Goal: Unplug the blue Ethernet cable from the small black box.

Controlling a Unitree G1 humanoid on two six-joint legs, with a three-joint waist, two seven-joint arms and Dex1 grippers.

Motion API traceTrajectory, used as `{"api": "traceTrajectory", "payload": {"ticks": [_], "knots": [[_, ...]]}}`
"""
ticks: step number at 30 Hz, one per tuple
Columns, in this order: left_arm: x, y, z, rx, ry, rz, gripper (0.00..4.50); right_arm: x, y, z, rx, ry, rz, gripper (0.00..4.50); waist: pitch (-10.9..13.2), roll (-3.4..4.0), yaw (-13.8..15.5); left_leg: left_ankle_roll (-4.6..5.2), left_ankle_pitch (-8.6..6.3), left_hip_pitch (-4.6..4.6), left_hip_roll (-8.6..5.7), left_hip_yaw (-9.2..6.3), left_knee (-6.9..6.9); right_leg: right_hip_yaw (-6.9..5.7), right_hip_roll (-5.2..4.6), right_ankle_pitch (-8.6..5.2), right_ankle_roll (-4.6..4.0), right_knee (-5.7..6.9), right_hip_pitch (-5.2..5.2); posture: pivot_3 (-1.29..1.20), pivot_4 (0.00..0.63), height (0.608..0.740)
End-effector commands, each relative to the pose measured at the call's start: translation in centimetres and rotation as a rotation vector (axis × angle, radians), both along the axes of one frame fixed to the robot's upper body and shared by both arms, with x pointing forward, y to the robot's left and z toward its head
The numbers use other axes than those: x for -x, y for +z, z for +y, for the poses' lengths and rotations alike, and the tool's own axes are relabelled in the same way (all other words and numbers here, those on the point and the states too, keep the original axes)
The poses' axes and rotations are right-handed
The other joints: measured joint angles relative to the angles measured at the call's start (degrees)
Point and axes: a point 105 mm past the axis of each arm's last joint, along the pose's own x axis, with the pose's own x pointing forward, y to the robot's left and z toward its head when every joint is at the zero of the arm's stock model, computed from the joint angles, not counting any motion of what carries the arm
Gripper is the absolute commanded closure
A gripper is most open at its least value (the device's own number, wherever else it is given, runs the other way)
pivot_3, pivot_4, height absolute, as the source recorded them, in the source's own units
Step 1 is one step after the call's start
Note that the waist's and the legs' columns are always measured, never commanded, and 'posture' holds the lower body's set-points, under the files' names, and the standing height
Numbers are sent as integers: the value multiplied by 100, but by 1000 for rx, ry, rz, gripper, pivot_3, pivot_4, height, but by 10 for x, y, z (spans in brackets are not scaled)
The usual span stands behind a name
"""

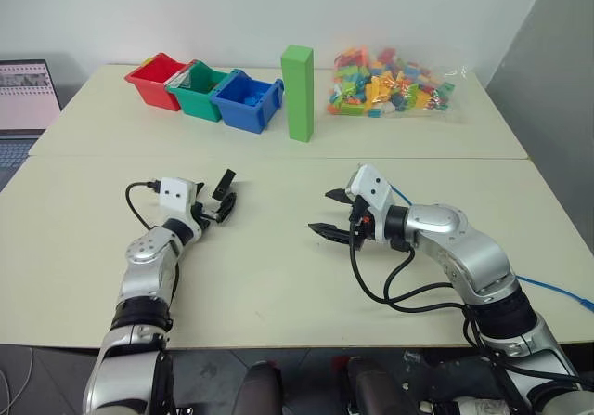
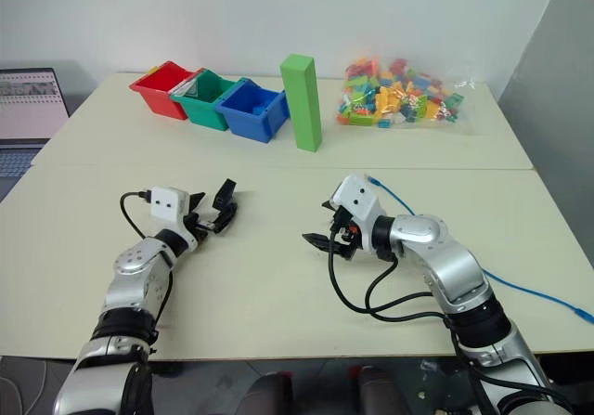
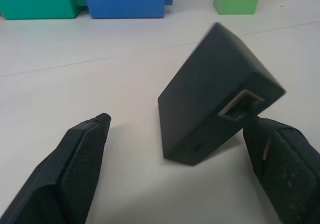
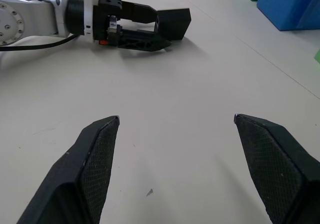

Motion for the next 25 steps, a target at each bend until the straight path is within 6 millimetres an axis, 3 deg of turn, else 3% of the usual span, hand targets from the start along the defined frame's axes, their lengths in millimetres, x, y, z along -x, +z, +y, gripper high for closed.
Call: {"api": "traceTrajectory", "payload": {"ticks": [1,5,11,17,25], "knots": [[17,24,12,-38,34,-47,89,3,6,-7,-8,-23,-43,591,0,-1,12,0,0,0,0,-3,1,-3,0,0,0,0,0,0,150,740],[37,27,10,-50,10,26,89,1,5,-20,-13,-68,-35,591,0,0,14,0,0,1,1,-2,0,0,-1,0,0,1,1,0,150,740],[60,55,10,-219,-81,58,89,-3,10,-59,1,-147,-43,591,0,-1,33,0,0,2,-1,-4,0,-1,-1,-2,4,0,2,0,150,740],[72,87,12,-278,-237,78,89,0,23,-91,3,-170,-37,591,1,-1,22,0,0,10,1,3,-4,3,0,-17,27,-1,2,0,150,740],[75,107,11,-212,-326,65,89,4,29,-114,11,-173,-13,591,2,1,20,1,-1,9,1,5,-6,4,1,-19,29,-4,2,0,150,740]]}}
